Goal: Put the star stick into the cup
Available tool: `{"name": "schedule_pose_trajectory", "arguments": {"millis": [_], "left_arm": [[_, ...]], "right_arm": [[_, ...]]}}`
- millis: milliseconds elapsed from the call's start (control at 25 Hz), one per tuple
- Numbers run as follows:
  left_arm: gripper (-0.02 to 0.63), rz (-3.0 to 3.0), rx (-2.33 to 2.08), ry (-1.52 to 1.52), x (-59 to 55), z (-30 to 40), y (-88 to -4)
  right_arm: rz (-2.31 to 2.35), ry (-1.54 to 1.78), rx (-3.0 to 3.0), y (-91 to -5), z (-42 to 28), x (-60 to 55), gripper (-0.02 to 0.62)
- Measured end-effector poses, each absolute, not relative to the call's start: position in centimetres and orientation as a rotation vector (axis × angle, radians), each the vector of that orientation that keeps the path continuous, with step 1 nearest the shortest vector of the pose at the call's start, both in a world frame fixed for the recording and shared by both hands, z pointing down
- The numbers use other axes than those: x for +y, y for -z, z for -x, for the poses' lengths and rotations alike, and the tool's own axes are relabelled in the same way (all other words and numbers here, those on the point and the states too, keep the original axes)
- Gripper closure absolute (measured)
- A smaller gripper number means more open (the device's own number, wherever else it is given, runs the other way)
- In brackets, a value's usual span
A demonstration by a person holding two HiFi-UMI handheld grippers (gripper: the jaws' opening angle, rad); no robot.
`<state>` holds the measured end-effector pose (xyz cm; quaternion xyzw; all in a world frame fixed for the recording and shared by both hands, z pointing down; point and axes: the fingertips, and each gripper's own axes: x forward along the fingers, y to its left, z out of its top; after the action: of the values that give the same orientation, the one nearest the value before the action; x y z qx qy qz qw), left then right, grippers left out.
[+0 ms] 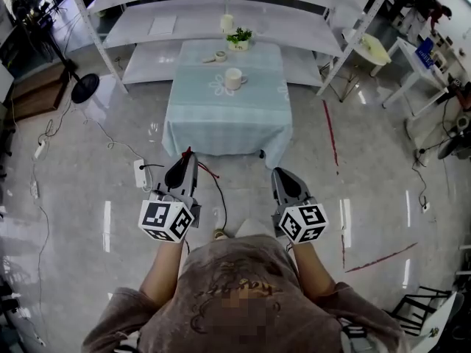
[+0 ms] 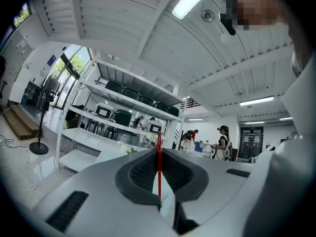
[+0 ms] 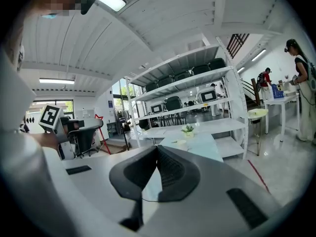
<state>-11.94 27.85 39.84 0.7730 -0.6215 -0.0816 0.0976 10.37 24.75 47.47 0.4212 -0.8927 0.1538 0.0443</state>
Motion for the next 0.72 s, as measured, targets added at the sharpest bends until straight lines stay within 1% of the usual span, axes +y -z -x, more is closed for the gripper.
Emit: {"name": "schedule_pose_trajectory", "arguments": {"millis": [320, 720], "left_arm": [[0.574, -2.300, -1.827, 0.277, 26.0, 12.6, -40.2], [0.574, -2.286, -1.838, 0.288, 18.8, 13.6, -41.0]], "right_arm": [[-1.338, -0.490, -2.695, -48.8, -10.5, 23.6, 0.601], [-1.332, -0.488, -2.720, -49.1, -8.9, 16.2, 0.600]]}}
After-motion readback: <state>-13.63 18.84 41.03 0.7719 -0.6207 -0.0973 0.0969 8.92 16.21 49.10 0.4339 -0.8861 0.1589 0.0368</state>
